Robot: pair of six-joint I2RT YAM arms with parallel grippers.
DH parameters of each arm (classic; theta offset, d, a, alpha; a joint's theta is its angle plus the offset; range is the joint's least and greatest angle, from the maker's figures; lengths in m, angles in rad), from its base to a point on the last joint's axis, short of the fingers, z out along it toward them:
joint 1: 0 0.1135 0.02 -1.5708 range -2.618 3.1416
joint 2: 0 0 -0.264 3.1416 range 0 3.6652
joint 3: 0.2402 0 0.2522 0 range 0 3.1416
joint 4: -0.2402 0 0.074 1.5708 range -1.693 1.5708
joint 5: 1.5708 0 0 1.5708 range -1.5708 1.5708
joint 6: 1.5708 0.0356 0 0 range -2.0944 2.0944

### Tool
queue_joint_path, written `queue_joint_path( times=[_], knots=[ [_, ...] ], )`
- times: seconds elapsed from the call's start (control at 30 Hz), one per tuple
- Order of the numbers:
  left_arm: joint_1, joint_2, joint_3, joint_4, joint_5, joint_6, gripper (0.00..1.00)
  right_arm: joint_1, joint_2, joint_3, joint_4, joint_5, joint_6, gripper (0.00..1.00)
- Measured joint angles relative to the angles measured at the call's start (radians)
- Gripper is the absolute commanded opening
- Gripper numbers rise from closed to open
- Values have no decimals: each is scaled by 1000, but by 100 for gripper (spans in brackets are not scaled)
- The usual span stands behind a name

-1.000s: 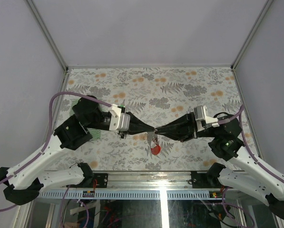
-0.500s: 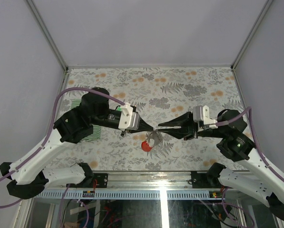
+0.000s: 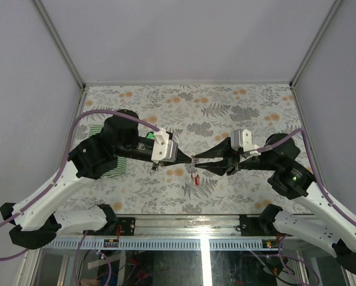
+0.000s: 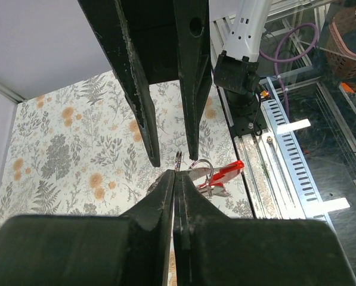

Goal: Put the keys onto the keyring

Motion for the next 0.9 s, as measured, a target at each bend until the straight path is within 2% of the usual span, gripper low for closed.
queue_joint_path(
  times=[0.2, 0.33, 0.47, 0.53, 0.67, 0.9],
  knots=[
    [0, 0, 0, 0, -7, 0, 0, 0, 11, 1, 0, 1, -1, 28],
    [0, 5, 0, -1, -8, 0, 0, 0, 21, 1, 0, 1, 0, 19],
    [0, 7, 0, -4, -16, 0, 0, 0, 27, 1, 0, 0, 0, 0],
    [1, 7, 0, -4, -22, 0, 4, 1, 27, 1, 0, -1, -3, 0],
    [2, 5, 0, -1, -22, 0, 23, 1, 26, 1, 4, 0, -8, 0],
    [2, -91, -87, 104, -14, -53, 26, 1, -42, -68, 96, -17, -42, 0]
  ],
)
